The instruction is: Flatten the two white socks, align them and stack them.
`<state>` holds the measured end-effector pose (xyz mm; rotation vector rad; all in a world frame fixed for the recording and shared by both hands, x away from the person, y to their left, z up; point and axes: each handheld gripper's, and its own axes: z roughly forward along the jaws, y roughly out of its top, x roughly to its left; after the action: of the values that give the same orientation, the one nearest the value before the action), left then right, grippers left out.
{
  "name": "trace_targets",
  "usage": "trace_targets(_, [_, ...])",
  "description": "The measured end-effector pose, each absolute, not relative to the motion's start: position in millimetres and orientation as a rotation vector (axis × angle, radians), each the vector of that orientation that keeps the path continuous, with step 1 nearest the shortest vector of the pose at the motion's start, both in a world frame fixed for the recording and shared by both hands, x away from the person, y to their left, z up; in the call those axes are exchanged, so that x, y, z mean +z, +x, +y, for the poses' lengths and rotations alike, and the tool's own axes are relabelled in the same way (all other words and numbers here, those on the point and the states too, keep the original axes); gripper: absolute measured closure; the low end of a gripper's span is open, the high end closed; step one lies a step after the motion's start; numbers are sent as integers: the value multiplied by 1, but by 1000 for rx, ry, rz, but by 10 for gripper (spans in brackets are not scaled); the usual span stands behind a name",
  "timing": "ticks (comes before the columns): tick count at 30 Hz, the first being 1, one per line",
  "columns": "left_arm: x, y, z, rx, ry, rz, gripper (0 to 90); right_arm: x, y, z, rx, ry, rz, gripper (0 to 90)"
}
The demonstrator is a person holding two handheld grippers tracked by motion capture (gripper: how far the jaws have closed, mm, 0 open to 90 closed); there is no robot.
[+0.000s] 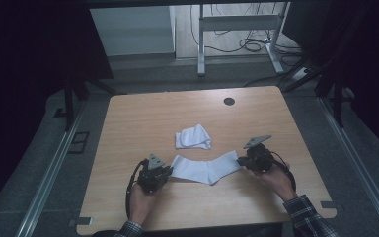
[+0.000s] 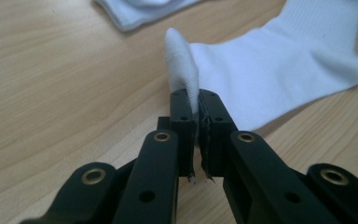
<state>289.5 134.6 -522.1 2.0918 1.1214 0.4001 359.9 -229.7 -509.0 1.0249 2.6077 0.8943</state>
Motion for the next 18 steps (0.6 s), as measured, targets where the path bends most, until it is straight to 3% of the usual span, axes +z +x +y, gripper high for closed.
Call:
trace_targets(7, [-532,295,137,392,2084,1178,772,-514,360,-229,860,1017,2612,791])
trace_targets(18, [-512,311,145,391,2002,1182,655,-502,363,-244,927,1051,2531,694])
